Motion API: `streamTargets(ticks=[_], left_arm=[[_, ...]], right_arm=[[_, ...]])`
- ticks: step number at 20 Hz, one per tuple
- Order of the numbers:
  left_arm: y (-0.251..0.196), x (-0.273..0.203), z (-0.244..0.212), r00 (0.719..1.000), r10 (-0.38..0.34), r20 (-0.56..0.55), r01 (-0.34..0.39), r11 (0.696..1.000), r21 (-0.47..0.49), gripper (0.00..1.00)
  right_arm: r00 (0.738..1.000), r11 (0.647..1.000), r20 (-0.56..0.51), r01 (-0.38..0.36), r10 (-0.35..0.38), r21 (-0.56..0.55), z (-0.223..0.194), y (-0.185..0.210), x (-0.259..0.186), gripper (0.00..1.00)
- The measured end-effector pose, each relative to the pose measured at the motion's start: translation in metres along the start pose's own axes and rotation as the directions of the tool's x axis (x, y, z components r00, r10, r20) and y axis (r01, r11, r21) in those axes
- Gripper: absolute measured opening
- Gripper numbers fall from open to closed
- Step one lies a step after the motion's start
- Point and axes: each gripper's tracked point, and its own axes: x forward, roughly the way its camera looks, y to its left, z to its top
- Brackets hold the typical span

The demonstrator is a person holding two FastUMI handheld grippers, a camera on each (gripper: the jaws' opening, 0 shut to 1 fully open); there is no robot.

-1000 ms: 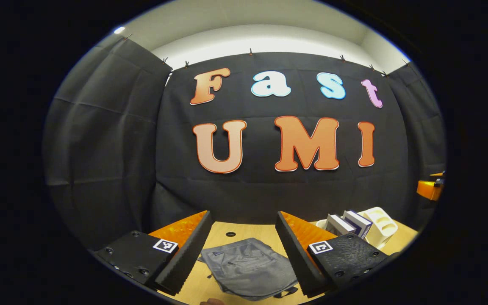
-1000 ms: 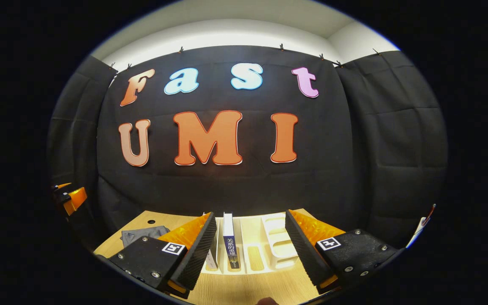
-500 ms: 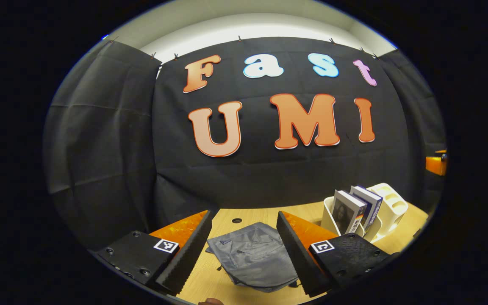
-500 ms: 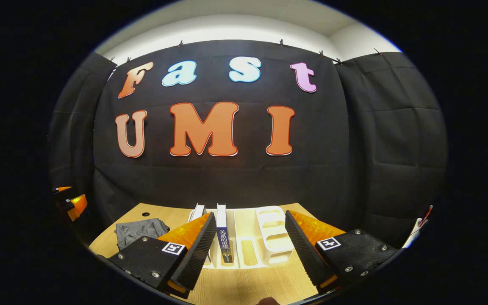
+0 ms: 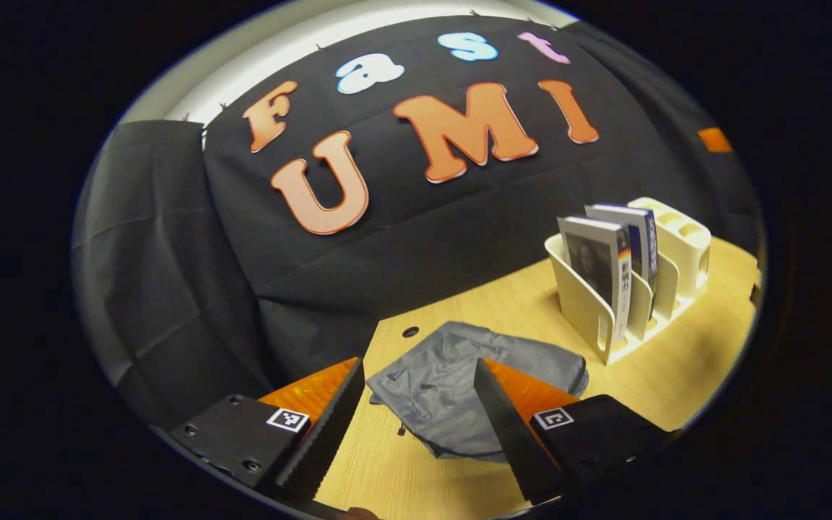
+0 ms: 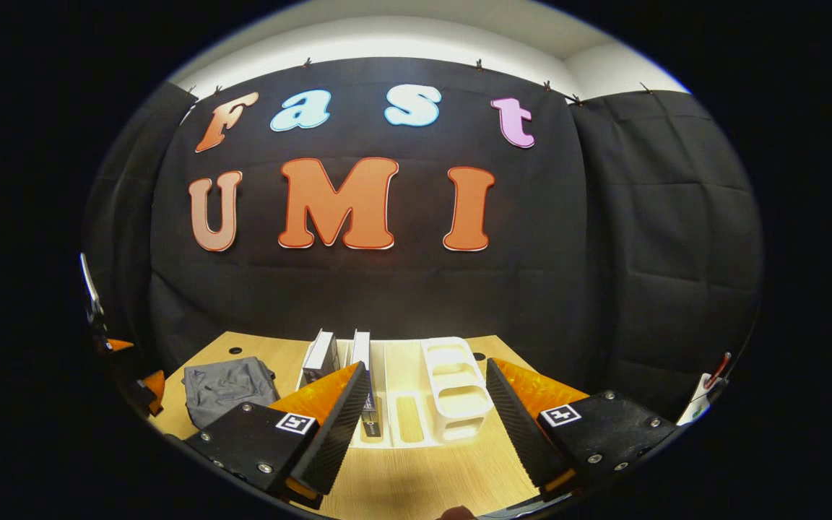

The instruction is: Open the schoolbag, grab two books from the bookshelf and put them into the schoolbag.

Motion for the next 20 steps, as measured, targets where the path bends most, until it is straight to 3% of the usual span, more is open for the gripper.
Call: streamTargets(ticks=[5,9,18,20], left_arm=[[-0.038,0.010,-0.035,0.997,-0.058,-0.054,0.065,0.987,0.150,0.97],[-0.064,0.015,-0.061,0.989,-0.102,-0.105,0.126,0.958,0.256,0.97],[-0.131,0.035,-0.102,0.954,-0.215,-0.207,0.278,0.891,0.358,0.97],[-0.138,0.043,-0.105,0.954,-0.211,-0.215,0.280,0.882,0.378,0.97]], right_arm=[[0.999,0.999,-0.018,0.034,-0.034,0.002,-0.007,-0.014,0.000,0.97],[0.997,0.998,-0.044,0.058,-0.057,0.005,-0.018,-0.025,-0.001,0.97],[0.989,0.994,-0.098,0.108,-0.108,-0.004,-0.036,-0.044,-0.009,0.97],[0.987,0.993,-0.109,0.118,-0.118,-0.005,-0.039,-0.049,-0.011,0.97]])
